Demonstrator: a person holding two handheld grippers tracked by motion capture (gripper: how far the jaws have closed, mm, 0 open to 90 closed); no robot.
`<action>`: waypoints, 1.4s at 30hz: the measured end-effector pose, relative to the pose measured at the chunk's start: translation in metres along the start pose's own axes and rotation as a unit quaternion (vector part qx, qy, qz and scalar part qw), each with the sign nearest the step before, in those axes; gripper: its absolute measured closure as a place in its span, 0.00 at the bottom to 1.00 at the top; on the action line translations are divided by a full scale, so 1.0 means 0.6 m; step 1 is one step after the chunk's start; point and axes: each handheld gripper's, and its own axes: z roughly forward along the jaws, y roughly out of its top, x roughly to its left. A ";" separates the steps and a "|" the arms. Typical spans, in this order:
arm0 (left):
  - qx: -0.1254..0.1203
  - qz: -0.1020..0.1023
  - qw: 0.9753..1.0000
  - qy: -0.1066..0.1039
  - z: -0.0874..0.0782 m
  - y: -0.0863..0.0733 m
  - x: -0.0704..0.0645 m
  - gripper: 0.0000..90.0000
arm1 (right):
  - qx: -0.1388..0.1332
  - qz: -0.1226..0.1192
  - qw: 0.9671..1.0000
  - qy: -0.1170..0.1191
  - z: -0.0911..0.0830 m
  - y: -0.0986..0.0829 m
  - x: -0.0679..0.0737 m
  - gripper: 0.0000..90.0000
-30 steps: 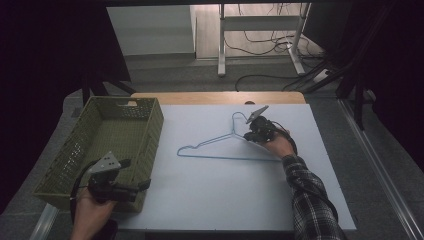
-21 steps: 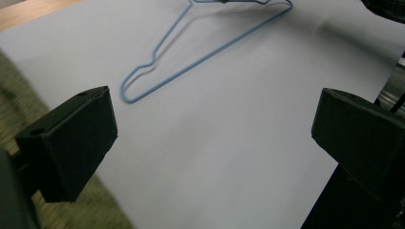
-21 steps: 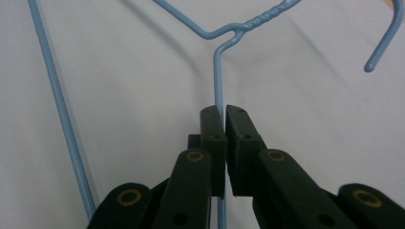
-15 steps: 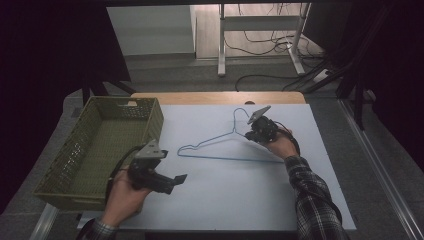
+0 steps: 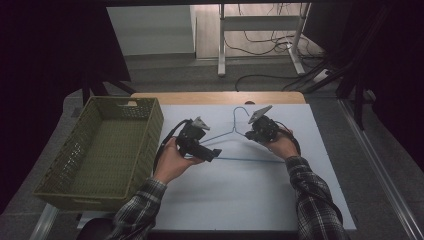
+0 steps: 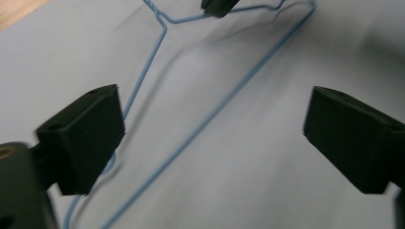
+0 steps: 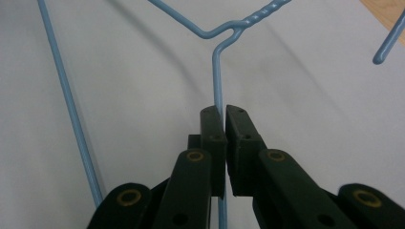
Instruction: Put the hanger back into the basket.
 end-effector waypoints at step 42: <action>0.105 0.096 0.983 -0.114 0.168 0.034 0.119 0.96 | -0.008 0.022 1.000 0.004 -0.017 -0.009 0.000 0.88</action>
